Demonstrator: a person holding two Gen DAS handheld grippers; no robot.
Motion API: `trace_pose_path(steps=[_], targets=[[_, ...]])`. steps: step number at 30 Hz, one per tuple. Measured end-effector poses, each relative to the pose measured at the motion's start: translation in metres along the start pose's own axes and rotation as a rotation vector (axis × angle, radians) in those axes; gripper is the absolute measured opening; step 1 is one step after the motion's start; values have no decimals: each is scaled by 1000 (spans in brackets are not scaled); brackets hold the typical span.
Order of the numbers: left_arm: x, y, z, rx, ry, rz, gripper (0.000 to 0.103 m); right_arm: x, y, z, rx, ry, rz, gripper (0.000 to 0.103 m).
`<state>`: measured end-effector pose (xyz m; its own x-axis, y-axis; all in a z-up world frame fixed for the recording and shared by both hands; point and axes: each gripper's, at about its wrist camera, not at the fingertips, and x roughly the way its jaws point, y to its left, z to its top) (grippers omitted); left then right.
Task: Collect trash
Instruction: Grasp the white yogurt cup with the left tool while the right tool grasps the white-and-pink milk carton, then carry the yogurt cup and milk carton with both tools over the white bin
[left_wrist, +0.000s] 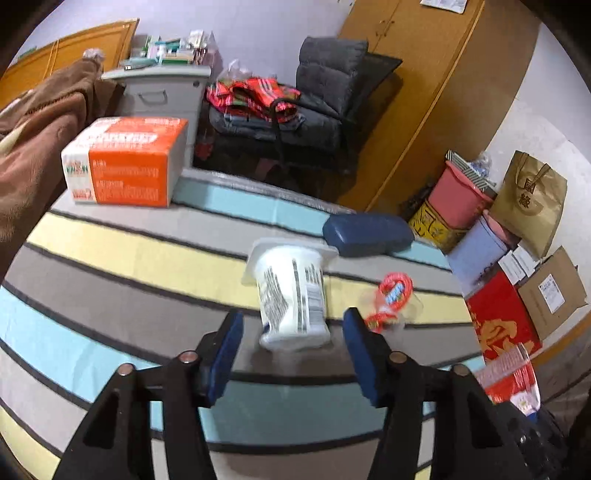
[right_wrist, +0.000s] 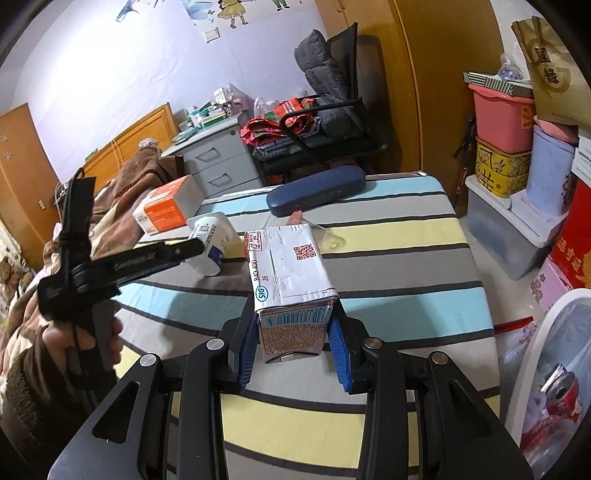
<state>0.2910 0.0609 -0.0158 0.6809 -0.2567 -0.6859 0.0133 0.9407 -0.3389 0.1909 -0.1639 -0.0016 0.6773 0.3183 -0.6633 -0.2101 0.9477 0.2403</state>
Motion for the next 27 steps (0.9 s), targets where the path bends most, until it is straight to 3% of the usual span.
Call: trace_pose_path(steps=[6, 10, 11, 12, 13, 21, 27], targets=[[30, 3, 11, -4, 58, 31, 69, 9, -2, 3, -7, 5, -2, 36], [42, 2, 12, -12, 72, 7, 69, 17, -4, 3, -15, 19, -12, 36], [44, 0, 11, 1, 78, 10, 63, 18, -5, 3, -14, 22, -11, 36], [46, -2, 10, 8, 82, 9, 50, 19, -6, 3, -11, 25, -9, 36], [46, -2, 9, 8, 86, 6, 49, 20, -6, 3, -10, 24, -8, 36], [36, -7, 7, 27, 68, 1, 49, 16, -8, 1, 1, 21, -8, 36], [5, -24, 1, 64, 24, -12, 49, 1, -11, 1, 15, -6, -17, 36]])
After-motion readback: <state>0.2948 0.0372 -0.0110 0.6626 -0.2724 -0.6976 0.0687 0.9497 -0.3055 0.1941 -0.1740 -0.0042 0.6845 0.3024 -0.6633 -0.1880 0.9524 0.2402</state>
